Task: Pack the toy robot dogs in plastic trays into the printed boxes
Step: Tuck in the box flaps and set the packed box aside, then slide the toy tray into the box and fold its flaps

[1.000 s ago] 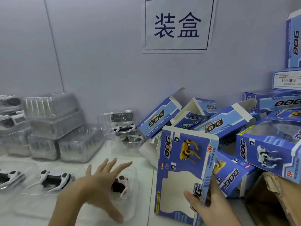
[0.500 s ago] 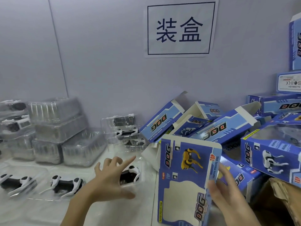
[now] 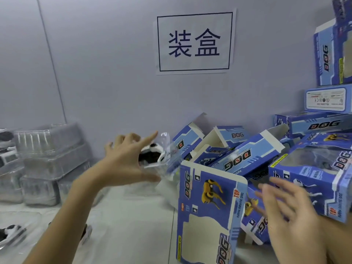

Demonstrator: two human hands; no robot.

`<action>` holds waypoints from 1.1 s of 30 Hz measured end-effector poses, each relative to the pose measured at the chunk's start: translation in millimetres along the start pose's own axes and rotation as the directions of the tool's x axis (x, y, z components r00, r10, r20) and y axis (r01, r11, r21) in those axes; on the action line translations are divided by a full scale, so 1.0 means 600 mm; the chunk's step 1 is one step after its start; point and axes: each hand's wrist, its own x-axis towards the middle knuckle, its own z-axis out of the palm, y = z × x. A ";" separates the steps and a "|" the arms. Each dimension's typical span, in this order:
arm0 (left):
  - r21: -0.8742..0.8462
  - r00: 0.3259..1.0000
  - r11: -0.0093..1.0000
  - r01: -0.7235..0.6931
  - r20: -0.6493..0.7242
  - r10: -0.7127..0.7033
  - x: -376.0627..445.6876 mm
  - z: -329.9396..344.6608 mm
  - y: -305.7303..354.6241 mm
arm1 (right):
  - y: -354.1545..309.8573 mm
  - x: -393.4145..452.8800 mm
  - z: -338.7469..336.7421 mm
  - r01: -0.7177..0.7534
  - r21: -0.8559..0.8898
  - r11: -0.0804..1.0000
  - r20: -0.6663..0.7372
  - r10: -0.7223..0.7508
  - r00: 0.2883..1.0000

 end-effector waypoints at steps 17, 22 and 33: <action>0.372 0.858 0.837 -0.400 -0.169 0.485 0.103 -0.039 0.194 | -0.118 0.177 0.121 -0.395 0.169 0.903 0.595 0.226 0.771; 0.166 0.852 0.863 -0.477 -0.154 0.500 0.081 -0.024 0.193 | -0.092 0.158 0.108 -0.370 0.335 0.866 0.492 0.174 0.853; -0.922 0.966 0.296 -0.251 -0.259 0.013 -0.066 0.208 0.115 | -0.066 0.163 0.036 -0.336 0.534 0.776 0.360 0.151 0.921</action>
